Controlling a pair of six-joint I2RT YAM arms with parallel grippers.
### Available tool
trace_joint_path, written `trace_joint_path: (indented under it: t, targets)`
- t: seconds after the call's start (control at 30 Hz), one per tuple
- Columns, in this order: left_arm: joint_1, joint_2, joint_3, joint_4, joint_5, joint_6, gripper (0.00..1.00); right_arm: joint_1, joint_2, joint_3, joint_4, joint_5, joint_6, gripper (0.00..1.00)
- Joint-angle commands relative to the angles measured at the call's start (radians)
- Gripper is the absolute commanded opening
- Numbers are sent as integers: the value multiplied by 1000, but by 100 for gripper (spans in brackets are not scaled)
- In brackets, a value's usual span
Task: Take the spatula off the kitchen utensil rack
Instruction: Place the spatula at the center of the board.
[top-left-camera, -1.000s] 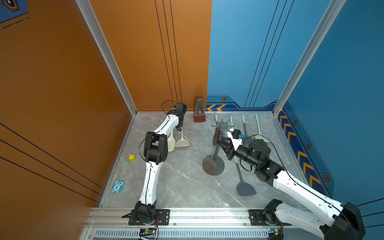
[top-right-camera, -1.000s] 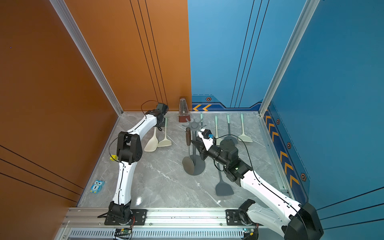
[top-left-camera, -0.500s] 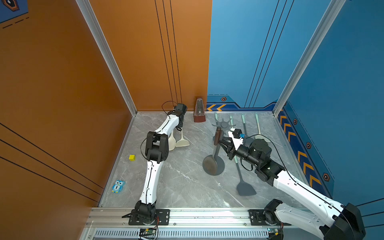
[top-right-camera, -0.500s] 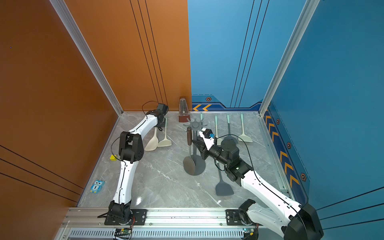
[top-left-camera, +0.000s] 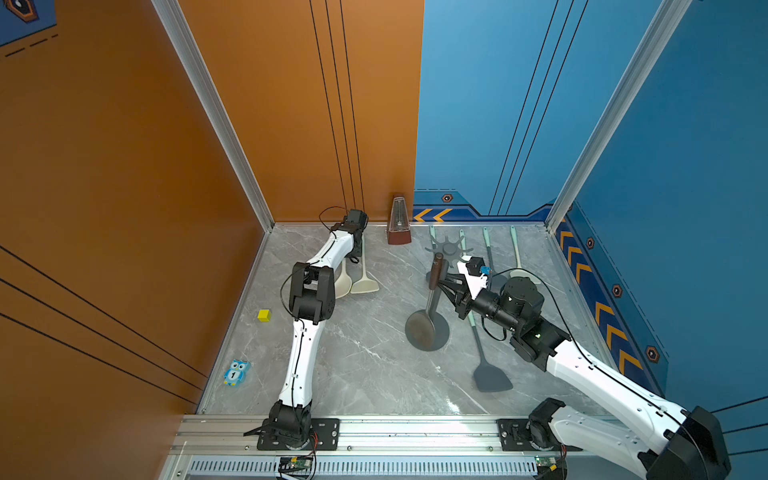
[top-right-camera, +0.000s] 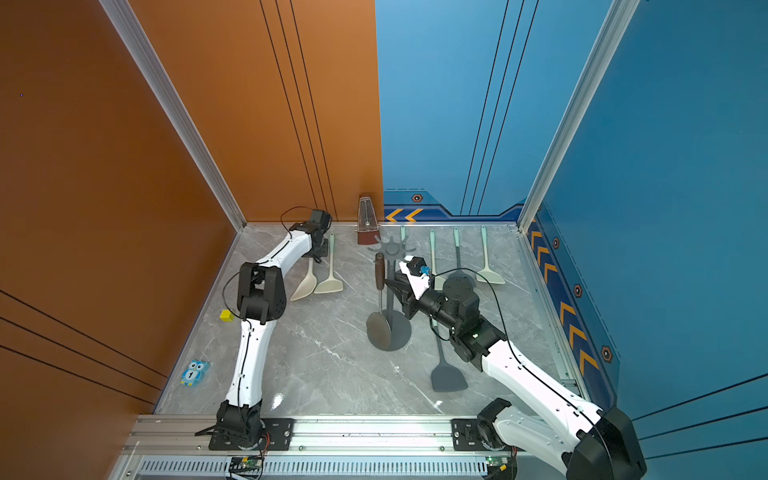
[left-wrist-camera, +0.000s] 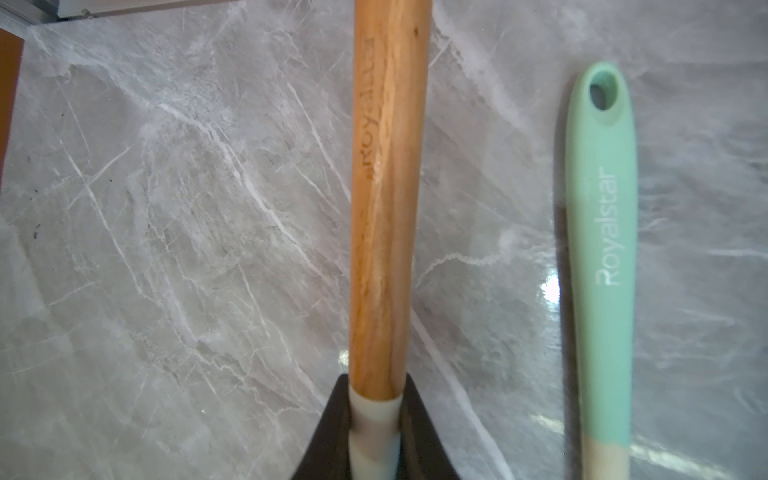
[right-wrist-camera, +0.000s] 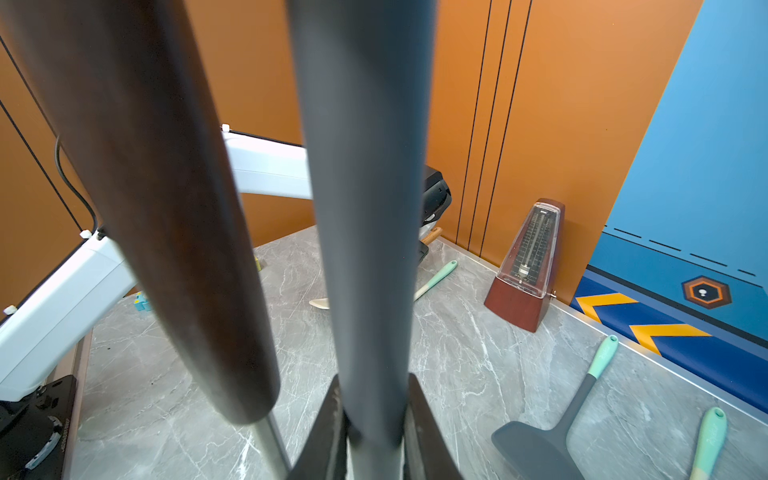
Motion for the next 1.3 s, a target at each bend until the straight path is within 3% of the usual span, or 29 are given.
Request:
trace_joint_path:
  t: [0.0,0.33,0.63,0.7,1.07,1.27]
  targets:
    - [2,39,24,-26,53,-33,28,-15,39,-26,-159,17,19,0]
    - [-10,27,28,-43,74,-4,44,-17,43,-24,-159,10,17,0]
    - [-73,-156,-82,-40,-29,5,52,-18,30,-29,-154,12,22,0]
    - [-87,-198,-106,-40,-44,-1,58,-18,27,-33,-155,13,22,0]
    - [-172,-415,-234,-25,34,-44,65,-19,15,-47,-143,8,20,0]
    - [-197,-551,-359,55,142,-55,65,-18,0,-54,-143,11,23,0]
